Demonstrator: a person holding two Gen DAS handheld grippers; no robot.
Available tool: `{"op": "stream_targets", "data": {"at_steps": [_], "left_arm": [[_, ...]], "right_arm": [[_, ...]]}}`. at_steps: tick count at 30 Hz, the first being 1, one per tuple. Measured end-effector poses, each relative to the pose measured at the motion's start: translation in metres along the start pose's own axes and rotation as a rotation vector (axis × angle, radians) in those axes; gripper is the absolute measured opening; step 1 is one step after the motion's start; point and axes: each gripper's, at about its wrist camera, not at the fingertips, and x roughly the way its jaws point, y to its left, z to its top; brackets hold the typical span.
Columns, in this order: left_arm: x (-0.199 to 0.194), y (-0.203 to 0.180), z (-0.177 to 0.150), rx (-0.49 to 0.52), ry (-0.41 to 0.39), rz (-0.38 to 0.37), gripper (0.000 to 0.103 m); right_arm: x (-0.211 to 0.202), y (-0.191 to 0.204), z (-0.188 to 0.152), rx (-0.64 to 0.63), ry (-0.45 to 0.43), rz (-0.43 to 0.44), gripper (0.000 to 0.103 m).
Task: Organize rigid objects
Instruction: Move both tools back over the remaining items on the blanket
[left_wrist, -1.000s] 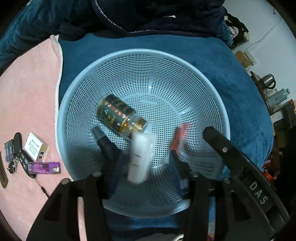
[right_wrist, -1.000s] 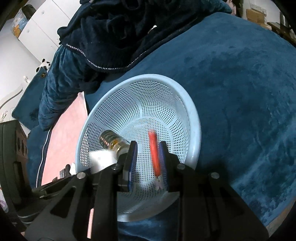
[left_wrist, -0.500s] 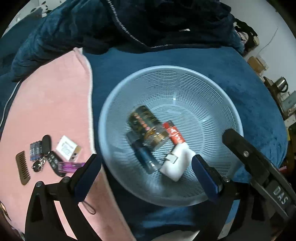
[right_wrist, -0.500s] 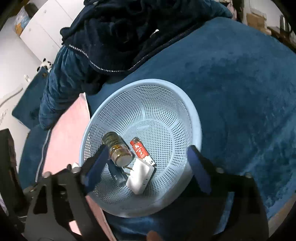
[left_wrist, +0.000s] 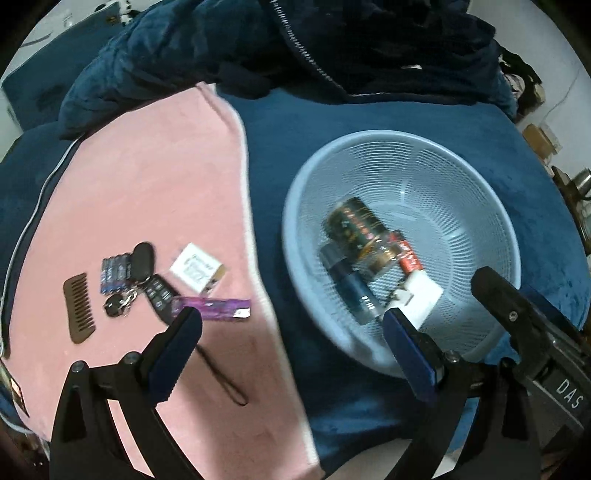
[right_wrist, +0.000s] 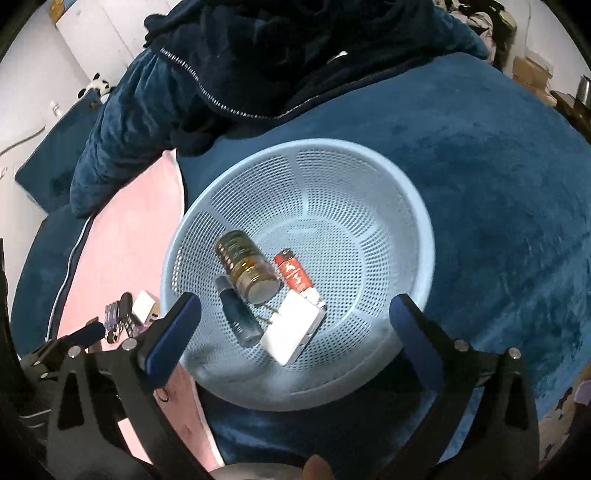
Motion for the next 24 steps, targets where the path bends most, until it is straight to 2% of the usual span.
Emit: {"op": "stream_targets", "data": {"at_steps": [15,19,24], "left_arm": [[-0.011,0.065,-0.017,-0.117,-0.013,0.045,0.099],[-0.015,0.088,-0.022,-0.144,-0.02,0.064,0.099],[-0.019,0.133,-0.033,-0.227,-0.013,0.095,0.099]], "right_arm": [[0.0,0.053,-0.016,-0.092,0.015,0.032,0.103],[0.001,0.08,-0.022,-0.147,0.016,0.066,0.103],[0.004,0.127,-0.03,-0.253,0.018,0.148,0.103]]}}
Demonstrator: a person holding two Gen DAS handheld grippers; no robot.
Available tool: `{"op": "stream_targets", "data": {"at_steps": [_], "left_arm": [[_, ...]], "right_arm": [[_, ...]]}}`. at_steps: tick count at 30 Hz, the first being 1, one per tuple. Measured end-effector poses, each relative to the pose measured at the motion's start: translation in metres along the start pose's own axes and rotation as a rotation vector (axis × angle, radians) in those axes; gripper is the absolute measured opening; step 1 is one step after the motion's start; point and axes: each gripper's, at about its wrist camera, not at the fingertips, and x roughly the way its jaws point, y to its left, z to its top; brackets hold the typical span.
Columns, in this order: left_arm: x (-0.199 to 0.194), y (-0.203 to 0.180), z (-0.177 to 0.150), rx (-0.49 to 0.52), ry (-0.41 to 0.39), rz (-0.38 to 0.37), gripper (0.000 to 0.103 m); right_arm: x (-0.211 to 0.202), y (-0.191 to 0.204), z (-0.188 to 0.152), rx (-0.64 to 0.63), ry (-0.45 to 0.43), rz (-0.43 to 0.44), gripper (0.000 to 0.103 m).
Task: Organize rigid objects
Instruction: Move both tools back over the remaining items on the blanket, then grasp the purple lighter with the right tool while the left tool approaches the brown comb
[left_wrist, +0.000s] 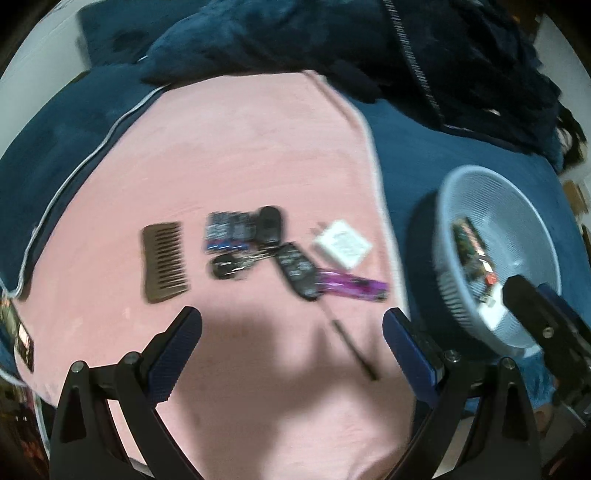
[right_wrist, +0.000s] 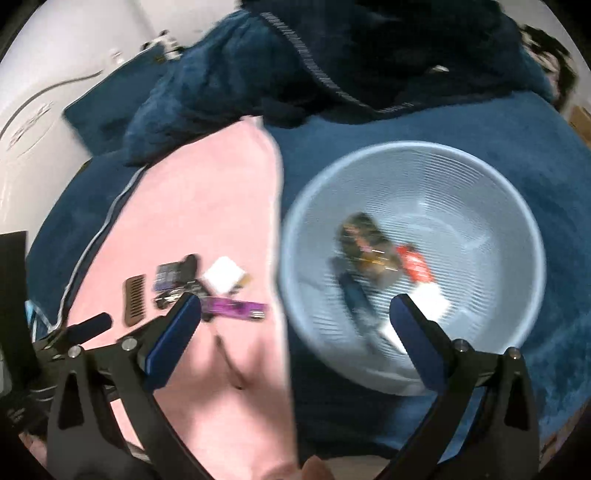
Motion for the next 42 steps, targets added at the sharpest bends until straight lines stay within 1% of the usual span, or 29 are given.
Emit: {"op": "stream_targets", "data": {"at_steps": [3,5,7,9,10,13,16,18,21,25,26,27,29,30,31,32,33,34,35,36,37,38,40,42], "left_arm": [[0.002,0.028,-0.004,-0.046,0.0,0.02,0.099],[0.005,0.051,-0.008,-0.083,0.004,0.04,0.099],[0.011,0.069,-0.013,-0.115,0.016,0.062,0.099],[0.019,0.087,-0.02,-0.142,0.032,0.082,0.099],[0.025,0.096,-0.024,-0.157,0.043,0.094,0.099],[0.04,0.119,-0.035,-0.207,0.073,0.109,0.099],[0.05,0.13,-0.042,-0.239,0.087,0.104,0.099],[0.056,0.132,-0.046,-0.25,0.093,0.093,0.099],[0.061,0.13,-0.047,-0.239,0.095,0.078,0.099],[0.061,0.132,-0.044,-0.229,0.088,0.061,0.099],[0.061,0.133,-0.043,-0.228,0.083,0.06,0.099],[0.06,0.135,-0.042,-0.229,0.079,0.058,0.099],[0.061,0.139,-0.039,-0.236,0.072,0.054,0.099],[0.061,0.141,-0.037,-0.241,0.071,0.051,0.099],[0.061,0.143,-0.036,-0.247,0.07,0.048,0.099],[0.062,0.146,-0.033,-0.252,0.068,0.045,0.099],[0.063,0.149,-0.03,-0.256,0.065,0.046,0.099],[0.064,0.151,-0.03,-0.26,0.064,0.051,0.099],[0.065,0.154,-0.028,-0.266,0.065,0.055,0.099],[0.067,0.156,-0.026,-0.27,0.066,0.057,0.099],[0.068,0.156,-0.027,-0.273,0.068,0.059,0.099],[0.074,0.156,-0.022,-0.275,0.071,0.062,0.099],[0.079,0.155,-0.016,-0.275,0.073,0.064,0.099],[0.083,0.154,-0.012,-0.273,0.075,0.066,0.099]], "right_arm": [[0.006,0.03,0.005,-0.077,-0.013,0.049,0.103],[0.014,0.054,0.006,-0.152,-0.028,0.088,0.103],[0.027,0.075,0.001,-0.232,-0.043,0.131,0.103],[0.041,0.087,-0.009,-0.285,-0.036,0.163,0.101],[0.052,0.093,-0.017,-0.316,-0.016,0.167,0.101],[0.084,0.103,-0.03,-0.375,0.071,0.113,0.1],[0.096,0.1,-0.029,-0.373,0.098,0.083,0.1],[0.111,0.098,-0.027,-0.352,0.143,0.066,0.1],[0.129,0.1,-0.027,-0.333,0.2,0.058,0.1],[0.139,0.1,-0.025,-0.333,0.206,0.003,0.1],[0.145,0.097,-0.024,-0.316,0.223,-0.004,0.1],[0.15,0.094,-0.024,-0.299,0.246,-0.003,0.1],[0.166,0.085,-0.024,-0.245,0.33,0.011,0.1],[0.172,0.079,-0.025,-0.212,0.382,0.03,0.1],[0.172,0.077,-0.025,-0.2,0.393,0.044,0.096],[0.167,0.076,-0.024,-0.193,0.388,0.07,0.088],[0.162,0.076,-0.022,-0.185,0.392,0.116,0.08],[0.159,0.074,-0.021,-0.167,0.404,0.167,0.063],[0.157,0.071,-0.02,-0.135,0.422,0.23,0.055],[0.158,0.065,-0.019,-0.094,0.441,0.273,0.044],[0.16,0.062,-0.019,-0.076,0.449,0.278,0.031],[0.163,0.056,-0.018,-0.043,0.458,0.278,0.028],[0.164,0.052,-0.016,-0.011,0.459,0.288,0.028],[0.161,0.055,-0.018,-0.032,0.444,0.265,0.028]]}}
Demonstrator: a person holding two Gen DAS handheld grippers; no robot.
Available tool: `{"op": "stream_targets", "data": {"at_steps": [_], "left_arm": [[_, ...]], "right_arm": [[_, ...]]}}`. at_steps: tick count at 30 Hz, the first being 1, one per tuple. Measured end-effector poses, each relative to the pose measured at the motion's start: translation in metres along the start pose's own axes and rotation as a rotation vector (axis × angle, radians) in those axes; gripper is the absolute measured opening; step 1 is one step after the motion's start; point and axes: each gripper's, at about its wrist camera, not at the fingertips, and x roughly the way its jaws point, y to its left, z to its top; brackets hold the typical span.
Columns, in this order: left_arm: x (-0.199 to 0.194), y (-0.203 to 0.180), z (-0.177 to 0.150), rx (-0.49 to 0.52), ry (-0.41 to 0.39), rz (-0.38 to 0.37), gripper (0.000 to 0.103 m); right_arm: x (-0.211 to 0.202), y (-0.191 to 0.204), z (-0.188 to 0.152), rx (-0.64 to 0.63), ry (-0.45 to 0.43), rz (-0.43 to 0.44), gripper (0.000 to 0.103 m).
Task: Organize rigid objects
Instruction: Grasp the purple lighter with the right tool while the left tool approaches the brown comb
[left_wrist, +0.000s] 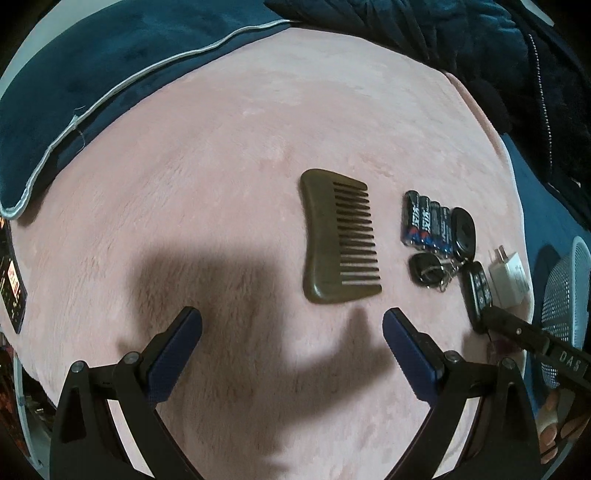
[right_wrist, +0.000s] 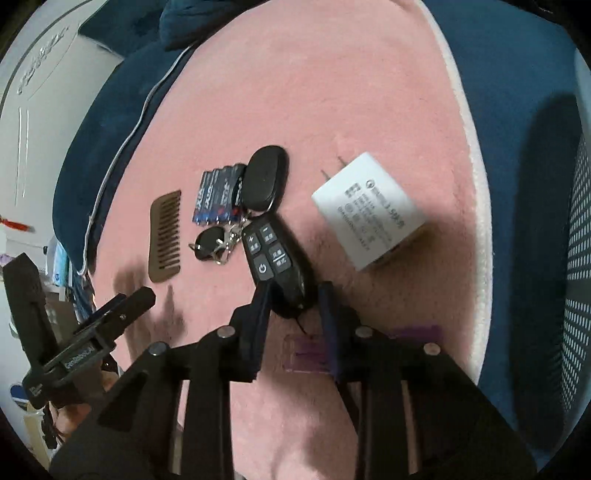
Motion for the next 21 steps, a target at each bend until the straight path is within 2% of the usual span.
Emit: {"op": "stream_targets", "data": {"at_steps": [5,7,11,16,19,21], "left_arm": [[0.009,-0.006,0.006,0.005,0.001,0.008,0.099],[0.015,-0.009,0.009,0.009,0.002,0.026,0.098],[0.026,-0.019,0.019,0.036,-0.015,0.065,0.097],[0.037,-0.029,0.029,0.085,-0.008,0.111,0.091],[0.032,-0.03,0.028,0.108,-0.017,0.098,0.074],[0.025,-0.03,0.023,0.13,-0.027,0.097,0.056]], "right_arm": [[-0.003,0.016,-0.014,-0.11,-0.001,-0.083,0.027],[-0.005,0.011,-0.01,-0.096,-0.002,-0.06,0.027],[-0.019,-0.012,-0.003,0.034,-0.047,0.048,0.03],[-0.018,-0.018,0.002,0.07,-0.041,0.063,0.03],[-0.015,-0.014,0.003,0.049,-0.035,0.058,0.03],[-0.018,-0.016,0.0,0.05,-0.036,0.055,0.03]]}}
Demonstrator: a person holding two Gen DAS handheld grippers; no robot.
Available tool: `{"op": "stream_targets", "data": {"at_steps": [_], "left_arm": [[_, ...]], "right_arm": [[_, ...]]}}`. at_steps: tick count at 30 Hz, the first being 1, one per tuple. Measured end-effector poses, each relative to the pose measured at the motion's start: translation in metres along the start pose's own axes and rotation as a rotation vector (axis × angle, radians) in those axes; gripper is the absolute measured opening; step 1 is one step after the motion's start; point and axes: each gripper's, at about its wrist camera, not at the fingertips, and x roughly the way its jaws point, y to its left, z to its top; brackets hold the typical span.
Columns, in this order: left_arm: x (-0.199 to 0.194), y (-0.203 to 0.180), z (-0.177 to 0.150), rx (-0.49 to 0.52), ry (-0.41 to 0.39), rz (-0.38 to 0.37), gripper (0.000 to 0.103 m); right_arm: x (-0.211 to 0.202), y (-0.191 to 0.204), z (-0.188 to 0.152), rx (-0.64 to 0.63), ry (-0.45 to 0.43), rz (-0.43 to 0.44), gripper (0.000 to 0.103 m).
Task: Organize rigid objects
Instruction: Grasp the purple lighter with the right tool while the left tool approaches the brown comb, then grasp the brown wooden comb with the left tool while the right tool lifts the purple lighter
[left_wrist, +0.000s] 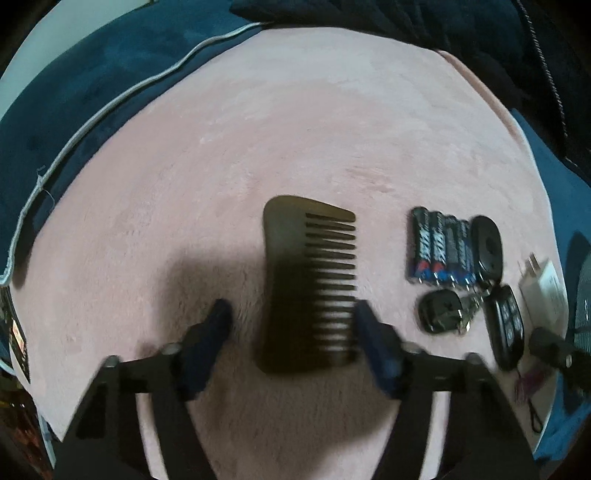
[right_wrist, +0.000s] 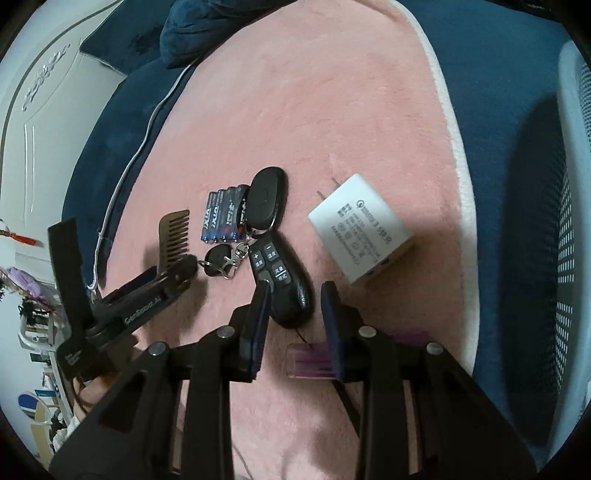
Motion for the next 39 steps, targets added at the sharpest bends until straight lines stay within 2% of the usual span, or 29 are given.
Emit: {"op": "stream_targets", "data": {"at_steps": [7,9,10,11,15,19,22,27,30,33,34,35,37,39], "left_arm": [[-0.028,0.017,-0.044,0.003,0.021,-0.042,0.056],[-0.033,0.017,-0.053,0.001,0.032,-0.053,0.056],[-0.035,0.018,-0.061,0.0,0.037,-0.06,0.056],[-0.038,0.018,-0.067,0.002,0.042,-0.065,0.056],[-0.048,0.022,-0.085,-0.01,0.045,-0.081,0.057],[-0.059,0.027,-0.095,-0.043,0.042,-0.105,0.057],[-0.065,0.031,-0.098,-0.056,0.029,-0.112,0.059],[-0.071,0.033,-0.103,-0.065,0.009,-0.109,0.061],[-0.068,0.035,-0.101,-0.067,-0.004,-0.096,0.062],[-0.064,0.033,-0.099,-0.067,-0.01,-0.081,0.067],[-0.061,0.033,-0.096,-0.063,-0.01,-0.074,0.068],[-0.057,0.031,-0.093,-0.058,-0.008,-0.067,0.068],[-0.049,0.028,-0.09,-0.049,0.007,-0.059,0.07],[-0.043,0.024,-0.087,-0.048,0.007,-0.065,0.075]], "right_arm": [[-0.001,0.001,-0.002,-0.002,-0.008,0.016,0.031],[-0.003,0.002,-0.004,-0.012,0.005,0.018,0.039],[-0.005,0.0,-0.007,-0.02,0.013,0.007,0.047],[-0.008,-0.002,-0.011,-0.026,0.014,-0.008,0.052],[-0.005,0.0,-0.01,-0.049,0.011,-0.053,0.051],[-0.001,0.0,-0.021,-0.075,0.069,-0.092,0.051],[-0.003,0.003,-0.036,-0.081,0.121,-0.055,0.051],[-0.009,0.005,-0.039,-0.106,0.113,-0.061,0.051],[-0.008,0.01,-0.042,-0.142,0.11,-0.108,0.051],[-0.003,0.023,-0.048,-0.222,0.101,-0.215,0.046],[0.0,0.028,-0.05,-0.259,0.097,-0.257,0.039],[0.001,0.03,-0.051,-0.273,0.093,-0.265,0.031],[-0.002,0.031,-0.05,-0.274,0.078,-0.247,0.022],[-0.01,0.027,-0.045,-0.241,0.042,-0.195,0.021]]}}
